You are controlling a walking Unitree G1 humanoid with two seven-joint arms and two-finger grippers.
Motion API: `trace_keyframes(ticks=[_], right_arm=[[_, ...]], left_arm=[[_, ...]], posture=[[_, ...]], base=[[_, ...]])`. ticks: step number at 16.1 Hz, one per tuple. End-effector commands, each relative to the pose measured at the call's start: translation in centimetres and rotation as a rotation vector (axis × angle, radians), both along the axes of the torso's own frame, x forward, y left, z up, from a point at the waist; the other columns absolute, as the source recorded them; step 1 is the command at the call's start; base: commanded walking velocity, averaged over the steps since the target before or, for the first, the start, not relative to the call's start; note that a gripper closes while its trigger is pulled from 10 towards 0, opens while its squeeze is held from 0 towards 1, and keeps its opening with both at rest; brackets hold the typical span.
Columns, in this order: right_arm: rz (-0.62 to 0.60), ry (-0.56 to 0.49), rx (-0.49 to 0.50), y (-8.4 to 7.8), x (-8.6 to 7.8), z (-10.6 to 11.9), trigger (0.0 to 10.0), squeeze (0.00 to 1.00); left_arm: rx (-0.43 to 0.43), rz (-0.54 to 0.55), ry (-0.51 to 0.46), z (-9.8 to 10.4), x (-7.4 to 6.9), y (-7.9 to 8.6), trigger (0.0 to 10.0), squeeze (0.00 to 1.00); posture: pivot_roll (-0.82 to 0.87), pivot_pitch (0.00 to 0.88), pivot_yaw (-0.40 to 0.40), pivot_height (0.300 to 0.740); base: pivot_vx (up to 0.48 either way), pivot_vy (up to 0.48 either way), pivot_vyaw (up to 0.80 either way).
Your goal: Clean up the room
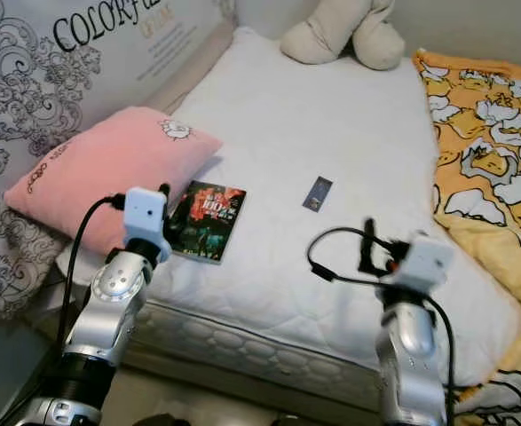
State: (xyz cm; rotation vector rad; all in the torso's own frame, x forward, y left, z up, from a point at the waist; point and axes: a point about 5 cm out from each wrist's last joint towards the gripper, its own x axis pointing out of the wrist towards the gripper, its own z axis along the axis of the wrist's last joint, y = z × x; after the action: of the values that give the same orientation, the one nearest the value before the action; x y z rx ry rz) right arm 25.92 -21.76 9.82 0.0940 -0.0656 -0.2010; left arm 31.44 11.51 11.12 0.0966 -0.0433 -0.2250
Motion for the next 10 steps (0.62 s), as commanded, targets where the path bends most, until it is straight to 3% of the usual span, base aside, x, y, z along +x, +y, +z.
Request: trace_keyframes(ticks=[1,5,6,7,10], right_arm=[[-0.014,0.001,-0.012,-0.5,-0.1,-0.1,10.0,0.00],[-0.056,-0.010,-0.010,-0.7,0.4,-0.1,10.0,0.00],[-0.057,-0.003,-0.008,-0.6,0.3,-0.2,10.0,0.00],[-0.033,0.028,-0.059,-0.3,0.2,-0.6,10.0,1.00],[0.043,0.029,-0.057,0.6,0.1,-0.9,10.0,1.00]], left_arm=[[-0.016,-0.016,-0.004,0.5,0.1,-0.5,10.0,0.00],[-0.107,0.009,0.055,0.2,0.1,0.0,10.0,0.00],[-0.116,0.006,0.057,0.2,0.1,0.1,10.0,1.00],[-0.130,-0.001,0.062,0.2,0.1,-0.1,10.0,1.00],[-0.136,-0.013,0.058,0.4,0.2,-0.5,10.0,1.00]], posture=[[-0.07,0.000,-0.002,0.740],[-0.07,0.000,0.010,0.740],[-0.08,0.000,0.014,0.740],[-0.08,0.000,0.015,0.740],[-0.10,0.000,0.019,0.740]], base=[[0.000,-0.428,0.00],[0.193,-0.407,0.00],[0.315,-0.360,0.00],[0.345,-0.330,0.00],[0.340,-0.335,0.00]])
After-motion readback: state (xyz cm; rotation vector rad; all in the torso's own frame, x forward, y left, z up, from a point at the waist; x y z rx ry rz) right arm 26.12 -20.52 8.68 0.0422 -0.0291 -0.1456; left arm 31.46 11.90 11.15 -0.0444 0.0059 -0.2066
